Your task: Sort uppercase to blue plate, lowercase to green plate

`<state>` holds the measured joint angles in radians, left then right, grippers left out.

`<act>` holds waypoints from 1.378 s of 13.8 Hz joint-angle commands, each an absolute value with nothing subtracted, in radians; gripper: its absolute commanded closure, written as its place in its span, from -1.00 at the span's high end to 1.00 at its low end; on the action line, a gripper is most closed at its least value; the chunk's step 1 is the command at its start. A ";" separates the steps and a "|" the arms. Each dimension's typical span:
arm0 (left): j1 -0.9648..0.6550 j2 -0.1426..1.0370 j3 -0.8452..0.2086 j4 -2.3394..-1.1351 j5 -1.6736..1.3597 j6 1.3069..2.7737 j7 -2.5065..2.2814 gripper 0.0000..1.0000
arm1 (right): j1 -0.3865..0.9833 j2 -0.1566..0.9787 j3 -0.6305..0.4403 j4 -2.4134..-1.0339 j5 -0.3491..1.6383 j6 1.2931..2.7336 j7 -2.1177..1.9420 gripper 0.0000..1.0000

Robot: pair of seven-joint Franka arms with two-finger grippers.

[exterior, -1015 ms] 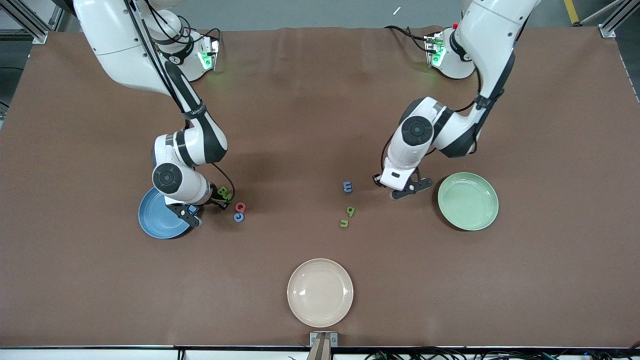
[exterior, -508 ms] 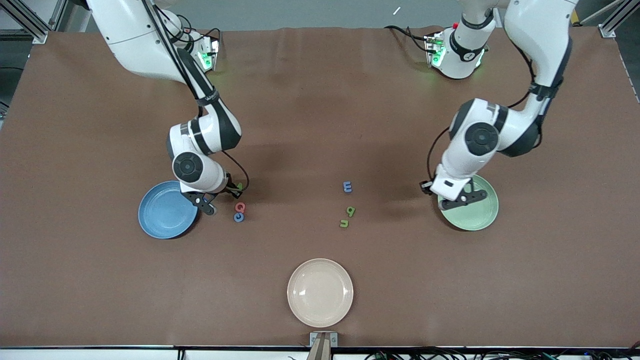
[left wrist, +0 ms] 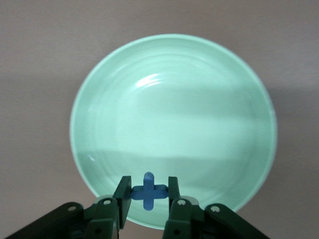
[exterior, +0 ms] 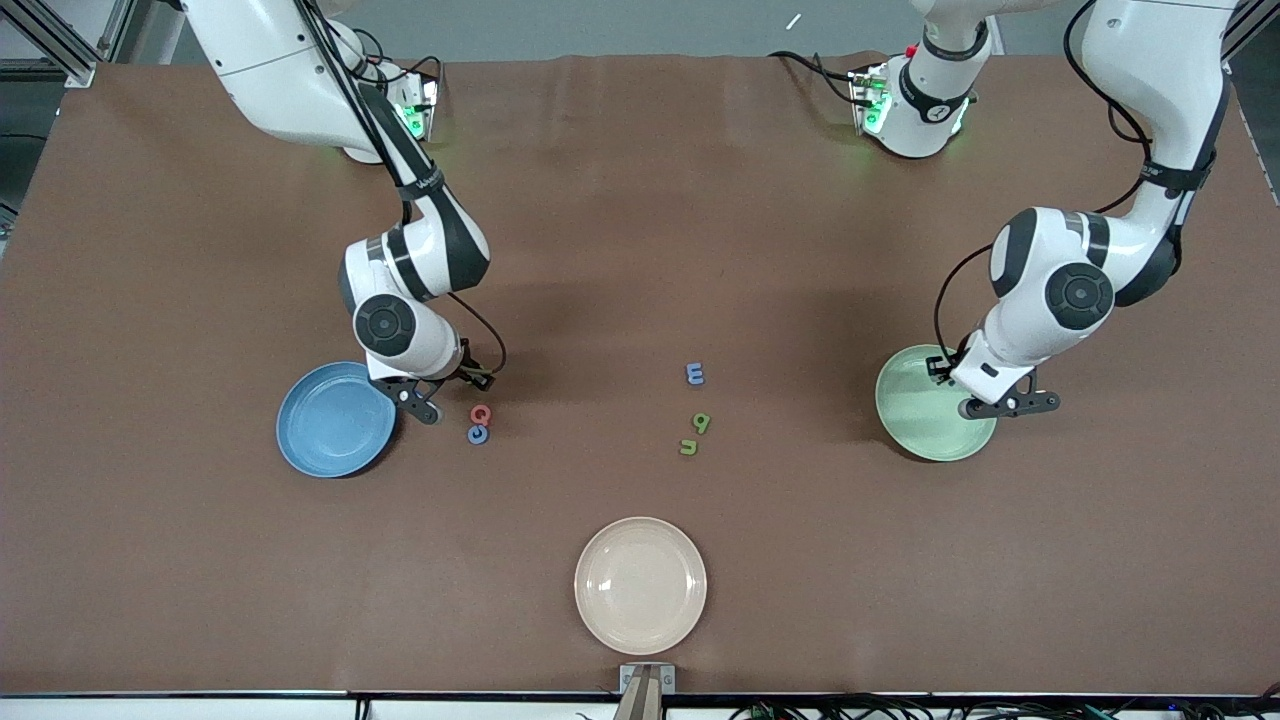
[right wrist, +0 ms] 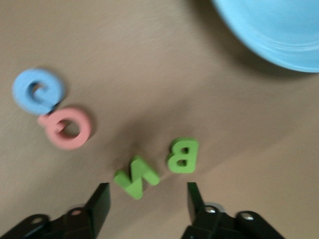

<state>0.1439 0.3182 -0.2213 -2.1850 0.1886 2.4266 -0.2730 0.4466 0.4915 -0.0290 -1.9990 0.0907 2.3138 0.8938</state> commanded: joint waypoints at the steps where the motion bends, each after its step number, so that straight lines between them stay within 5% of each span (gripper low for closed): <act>1: 0.178 0.331 -0.232 -2.209 0.235 2.476 -0.242 -0.47 | 0.468 0.468 -0.034 -2.000 0.080 2.333 0.726 0.66; 14: 0.229 0.426 -0.230 -2.195 0.307 2.583 -0.201 -0.40 | 0.460 0.526 -0.034 -2.013 0.081 2.465 0.371 0.47; 15: 0.229 0.429 -0.230 -2.195 0.307 2.583 -0.201 -0.24 | 0.459 0.526 -0.034 -2.019 0.081 2.465 0.364 0.47; 17: 0.229 0.425 -0.232 -2.195 0.308 2.583 -0.204 0.61 | 0.451 0.523 -0.034 -2.031 0.083 2.457 0.356 0.47; 19: 0.222 0.416 -0.238 -2.189 0.310 2.583 -0.218 0.88 | 0.451 0.520 -0.034 -2.048 0.081 2.459 0.356 0.47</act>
